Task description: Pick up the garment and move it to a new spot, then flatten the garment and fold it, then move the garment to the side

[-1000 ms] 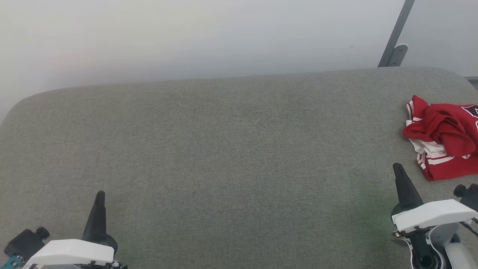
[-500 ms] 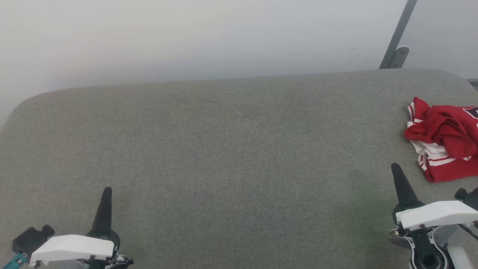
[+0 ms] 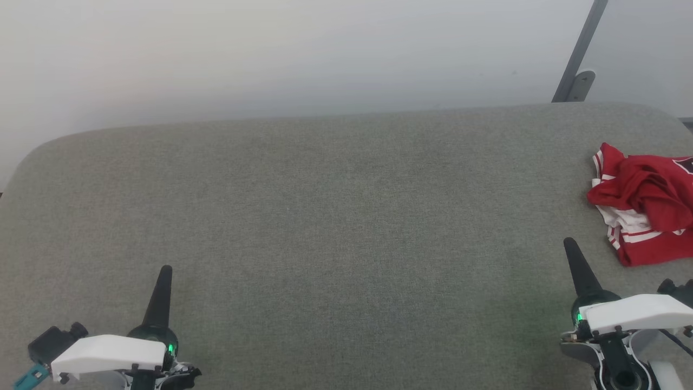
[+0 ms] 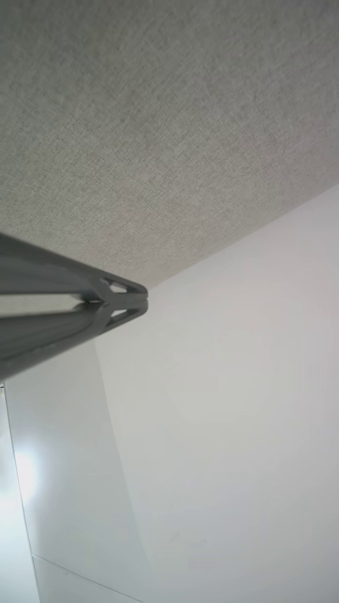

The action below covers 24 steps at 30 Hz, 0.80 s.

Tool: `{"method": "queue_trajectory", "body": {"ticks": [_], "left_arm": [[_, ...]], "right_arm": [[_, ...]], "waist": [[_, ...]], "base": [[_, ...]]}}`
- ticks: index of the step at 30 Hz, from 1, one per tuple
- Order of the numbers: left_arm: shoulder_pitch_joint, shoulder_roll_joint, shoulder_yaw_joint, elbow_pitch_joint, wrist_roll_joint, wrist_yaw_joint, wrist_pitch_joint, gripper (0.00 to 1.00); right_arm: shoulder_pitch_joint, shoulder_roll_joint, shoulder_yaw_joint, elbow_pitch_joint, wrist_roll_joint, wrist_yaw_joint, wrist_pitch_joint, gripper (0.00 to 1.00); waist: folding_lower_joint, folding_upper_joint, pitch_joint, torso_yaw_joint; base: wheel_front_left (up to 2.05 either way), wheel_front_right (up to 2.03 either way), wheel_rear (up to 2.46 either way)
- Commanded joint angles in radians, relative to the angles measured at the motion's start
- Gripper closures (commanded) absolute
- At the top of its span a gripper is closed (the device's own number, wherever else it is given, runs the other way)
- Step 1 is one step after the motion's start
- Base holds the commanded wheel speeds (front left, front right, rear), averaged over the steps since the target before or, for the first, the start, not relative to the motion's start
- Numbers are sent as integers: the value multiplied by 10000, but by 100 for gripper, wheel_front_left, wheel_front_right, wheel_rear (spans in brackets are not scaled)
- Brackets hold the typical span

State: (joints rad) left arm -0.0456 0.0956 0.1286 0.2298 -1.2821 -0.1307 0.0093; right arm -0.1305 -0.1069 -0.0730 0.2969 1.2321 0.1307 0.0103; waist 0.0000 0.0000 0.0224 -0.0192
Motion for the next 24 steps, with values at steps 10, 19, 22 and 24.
{"method": "queue_trajectory", "body": {"ticks": [10, 19, 22, 24], "left_arm": [[-338, -84, -41, 2, -901, -1, 301, 100], [-456, -185, -67, 42, -1516, 0, 502, 100], [-483, -218, -77, 54, -1728, 0, 565, 100], [-488, -233, -84, 62, -1869, 0, 602, 100]], "right_arm": [[39, 146, -140, -242, 1039, 3, 311, 100], [104, 262, -205, -313, 1741, 2, 506, 100], [123, 296, -231, -336, 1974, 2, 557, 100], [137, 318, -246, -354, 2121, 2, 610, 100]], "waist": [[0, 0, -40, 40], [0, 0, -74, 74], [0, 0, -86, 85], [0, 0, -93, 93]], "base": [[0, 0, 0], [0, 0, 0], [0, 0, 0], [0, 0, 0]]}}
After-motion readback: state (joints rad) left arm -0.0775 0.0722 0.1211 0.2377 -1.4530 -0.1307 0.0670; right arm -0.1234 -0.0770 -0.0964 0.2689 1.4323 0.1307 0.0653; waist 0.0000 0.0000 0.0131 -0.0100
